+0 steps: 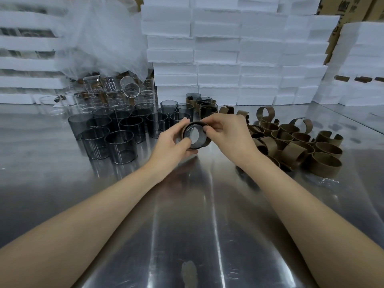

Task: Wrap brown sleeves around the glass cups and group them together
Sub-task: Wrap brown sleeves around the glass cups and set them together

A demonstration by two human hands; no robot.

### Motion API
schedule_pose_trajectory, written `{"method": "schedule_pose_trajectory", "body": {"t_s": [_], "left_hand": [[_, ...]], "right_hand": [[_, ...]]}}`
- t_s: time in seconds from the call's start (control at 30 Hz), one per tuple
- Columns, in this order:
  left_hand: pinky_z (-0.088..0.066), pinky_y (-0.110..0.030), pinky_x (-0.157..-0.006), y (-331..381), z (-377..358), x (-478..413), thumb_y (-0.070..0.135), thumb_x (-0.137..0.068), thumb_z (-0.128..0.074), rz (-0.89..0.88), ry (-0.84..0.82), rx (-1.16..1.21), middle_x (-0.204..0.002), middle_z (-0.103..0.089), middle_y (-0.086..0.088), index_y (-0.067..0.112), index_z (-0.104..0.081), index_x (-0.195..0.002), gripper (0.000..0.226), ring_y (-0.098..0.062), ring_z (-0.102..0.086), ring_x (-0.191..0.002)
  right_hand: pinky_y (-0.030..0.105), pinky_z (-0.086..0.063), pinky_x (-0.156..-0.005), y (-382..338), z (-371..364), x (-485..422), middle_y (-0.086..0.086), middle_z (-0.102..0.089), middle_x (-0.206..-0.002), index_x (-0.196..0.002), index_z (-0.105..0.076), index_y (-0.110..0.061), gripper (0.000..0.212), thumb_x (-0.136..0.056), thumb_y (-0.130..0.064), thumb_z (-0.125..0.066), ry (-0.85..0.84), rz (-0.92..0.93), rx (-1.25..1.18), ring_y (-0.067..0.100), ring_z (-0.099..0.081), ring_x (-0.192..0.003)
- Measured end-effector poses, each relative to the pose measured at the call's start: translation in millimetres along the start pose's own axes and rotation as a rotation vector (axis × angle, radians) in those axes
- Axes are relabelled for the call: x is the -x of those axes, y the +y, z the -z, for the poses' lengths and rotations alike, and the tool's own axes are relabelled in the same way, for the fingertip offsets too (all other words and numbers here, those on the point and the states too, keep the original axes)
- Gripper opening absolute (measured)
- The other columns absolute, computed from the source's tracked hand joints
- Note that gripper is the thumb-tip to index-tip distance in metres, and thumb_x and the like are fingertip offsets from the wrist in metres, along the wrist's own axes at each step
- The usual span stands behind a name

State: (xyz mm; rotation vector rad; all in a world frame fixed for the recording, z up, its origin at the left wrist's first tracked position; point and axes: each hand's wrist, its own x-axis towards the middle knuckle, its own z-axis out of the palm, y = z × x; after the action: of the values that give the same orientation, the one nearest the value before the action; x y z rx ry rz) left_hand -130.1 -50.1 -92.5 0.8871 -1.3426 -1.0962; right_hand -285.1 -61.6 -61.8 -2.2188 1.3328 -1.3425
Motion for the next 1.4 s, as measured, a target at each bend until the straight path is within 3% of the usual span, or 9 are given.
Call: {"method": "schedule_pose_trajectory", "body": {"t_s": [0.2, 0.37, 0.57, 0.7, 0.83, 1.07, 1.17, 1.3, 1.4], "left_hand": [[-0.059, -0.029, -0.076, -1, 0, -2, -0.012, -0.09, -0.051, -0.036, 0.029, 0.068, -0.117, -0.063, 0.0, 0.04, -0.064, -0.101, 0.055, -0.027, -0.064, -0.113], [-0.06, -0.033, -0.08, 1, 1, -2, -0.015, -0.089, -0.052, -0.048, 0.038, 0.073, -0.115, -0.063, 0.008, 0.034, -0.062, -0.11, 0.055, -0.015, -0.064, -0.109], [-0.061, -0.033, -0.072, 0, -3, 1, -0.017, -0.088, -0.052, 0.015, 0.057, 0.097, -0.126, -0.061, -0.009, 0.005, -0.053, -0.135, 0.052, -0.023, -0.071, -0.097], [-0.061, -0.037, -0.077, 2, 5, 1, -0.012, -0.091, -0.052, 0.013, 0.03, 0.143, -0.127, -0.061, -0.015, 0.006, -0.055, -0.133, 0.046, -0.03, -0.071, -0.098], [-0.06, -0.036, -0.079, 2, 7, 2, 0.0, -0.099, -0.045, 0.018, -0.052, 0.236, -0.12, -0.067, -0.016, 0.01, -0.056, -0.133, 0.037, -0.04, -0.069, -0.098], [-0.057, -0.033, -0.088, 6, 5, 3, 0.035, -0.089, -0.054, 0.197, -0.205, 0.309, -0.131, -0.063, -0.011, 0.014, -0.05, -0.139, 0.055, -0.04, -0.067, -0.105], [-0.059, -0.032, -0.08, 7, 6, 2, 0.046, -0.083, -0.053, 0.3, -0.2, 0.259, -0.123, -0.064, -0.017, 0.007, -0.05, -0.136, 0.066, -0.031, -0.071, -0.09], [-0.059, -0.038, -0.083, 5, 6, 0, 0.048, -0.082, -0.054, 0.331, -0.182, 0.254, -0.105, -0.06, -0.017, 0.002, -0.052, -0.133, 0.069, -0.015, -0.052, -0.059], [-0.059, -0.036, -0.084, 5, 6, -2, 0.049, -0.083, -0.054, 0.336, -0.173, 0.248, -0.096, -0.059, -0.013, 0.004, -0.054, -0.132, 0.067, -0.01, -0.041, -0.052]], "right_hand": [[0.025, -0.051, -0.086, -1, -2, 1, 0.005, -0.074, -0.097, -0.107, -0.071, -0.007, 0.024, -0.091, 0.001, -0.056, 0.031, 0.099, 0.042, 0.016, -0.068, -0.092], [0.024, -0.043, -0.07, 0, -2, 3, 0.016, -0.072, -0.094, -0.121, -0.063, -0.002, 0.03, -0.093, 0.001, -0.052, -0.009, 0.236, 0.208, 0.029, -0.066, -0.082], [0.026, -0.049, -0.08, 2, -1, 2, 0.013, -0.072, -0.105, -0.125, -0.061, -0.003, 0.034, -0.094, 0.003, -0.051, -0.058, 0.266, 0.249, 0.025, -0.067, -0.091], [0.013, -0.047, -0.085, 3, -1, 1, -0.003, -0.071, -0.102, -0.113, -0.069, -0.011, 0.021, -0.095, -0.015, -0.06, 0.005, 0.051, -0.075, 0.003, -0.064, -0.092], [0.038, -0.051, -0.097, 5, -9, 1, 0.002, -0.068, -0.115, -0.119, -0.063, -0.017, 0.042, -0.095, -0.05, -0.052, -0.103, -0.364, -0.5, 0.017, -0.063, -0.11], [0.045, -0.05, -0.1, 8, -24, 6, 0.009, -0.073, -0.109, -0.107, -0.071, -0.015, 0.037, -0.094, -0.045, -0.054, -0.048, -0.548, -0.989, 0.028, -0.067, -0.107], [0.036, -0.052, -0.092, 8, -23, 6, 0.012, -0.07, -0.117, -0.125, -0.062, -0.01, 0.048, -0.094, -0.046, -0.055, -0.072, -0.629, -1.067, 0.027, -0.066, -0.11], [0.027, -0.057, -0.064, 5, -21, 5, 0.013, -0.073, -0.102, -0.124, -0.06, -0.008, 0.042, -0.095, -0.037, -0.059, -0.084, -0.767, -1.305, 0.025, -0.073, -0.086], [0.038, -0.059, -0.073, 6, -24, 3, 0.018, -0.072, -0.103, -0.123, -0.061, -0.006, 0.041, -0.093, -0.034, -0.061, -0.057, -0.871, -1.421, 0.032, -0.072, -0.09]]}}
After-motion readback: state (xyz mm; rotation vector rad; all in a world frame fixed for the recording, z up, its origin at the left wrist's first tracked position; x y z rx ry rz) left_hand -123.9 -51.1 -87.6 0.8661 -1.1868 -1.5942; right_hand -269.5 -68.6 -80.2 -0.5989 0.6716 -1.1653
